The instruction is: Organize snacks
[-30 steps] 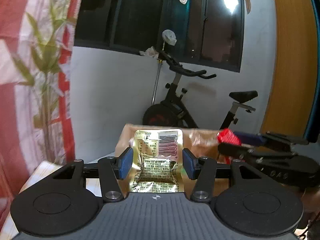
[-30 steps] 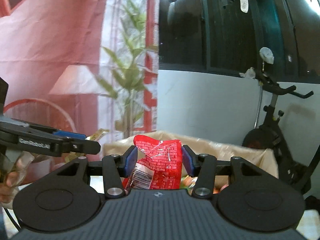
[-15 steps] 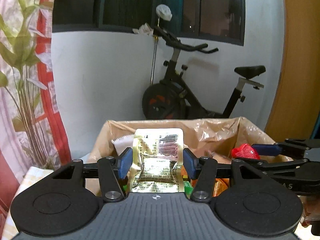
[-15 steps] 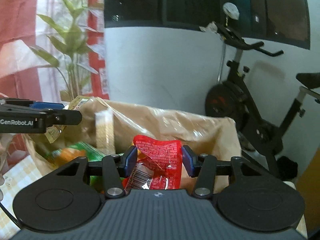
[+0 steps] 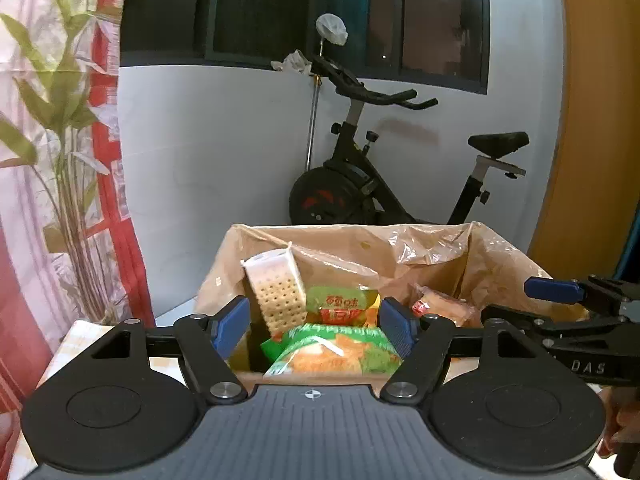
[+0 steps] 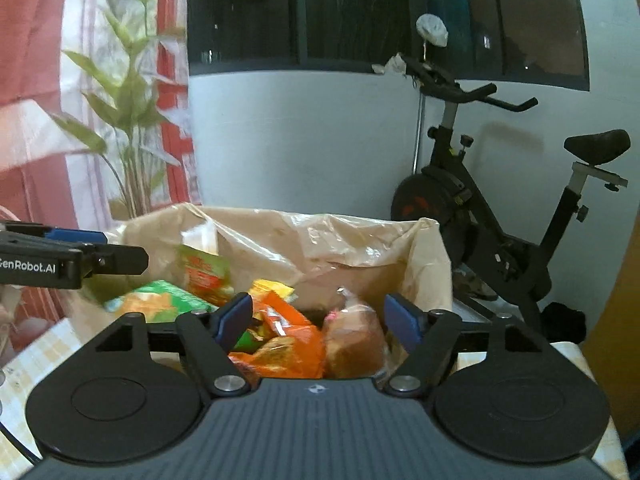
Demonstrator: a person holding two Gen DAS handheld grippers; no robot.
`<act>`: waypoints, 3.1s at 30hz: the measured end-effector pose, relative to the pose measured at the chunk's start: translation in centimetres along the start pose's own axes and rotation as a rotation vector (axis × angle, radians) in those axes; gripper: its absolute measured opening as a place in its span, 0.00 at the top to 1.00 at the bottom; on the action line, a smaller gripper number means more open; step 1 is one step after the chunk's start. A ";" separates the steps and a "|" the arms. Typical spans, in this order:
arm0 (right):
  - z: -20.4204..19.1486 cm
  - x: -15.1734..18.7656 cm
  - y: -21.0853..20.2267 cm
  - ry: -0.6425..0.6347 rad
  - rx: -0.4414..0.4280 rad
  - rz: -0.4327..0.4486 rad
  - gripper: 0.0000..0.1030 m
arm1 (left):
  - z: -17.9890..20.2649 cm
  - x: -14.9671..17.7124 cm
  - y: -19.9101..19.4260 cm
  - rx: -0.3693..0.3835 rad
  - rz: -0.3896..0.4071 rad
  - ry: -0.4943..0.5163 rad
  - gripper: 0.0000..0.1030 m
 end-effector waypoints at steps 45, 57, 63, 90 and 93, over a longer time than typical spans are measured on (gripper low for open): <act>-7.7 14.8 -3.6 -0.102 -0.165 -0.162 0.27 | -5.3 17.2 -9.1 -0.138 -0.130 -0.245 0.28; -8.8 18.9 2.2 -0.053 -0.219 -0.379 0.27 | -5.9 19.2 -9.3 -0.166 -0.169 -0.284 0.28; -9.2 19.1 3.7 0.027 -0.224 -0.428 0.27 | -6.1 19.6 -9.1 -0.175 -0.175 -0.288 0.28; -8.5 20.0 2.3 -0.093 -0.172 -0.313 0.81 | -4.9 21.4 -7.7 -0.154 -0.251 -0.260 0.28; -8.4 20.0 2.3 -0.084 -0.181 -0.310 0.81 | -5.0 21.6 -7.6 -0.155 -0.262 -0.260 0.28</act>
Point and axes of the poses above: each gripper's, at about its wrist camera, not at the fingertips, and y roughly the way its jaws point, z to its right, x to its underside, the point moved 10 cm from there along y, roughly the way its jaws point, and after that the axes turned 4 degrees about y, right-handed, at the moved point
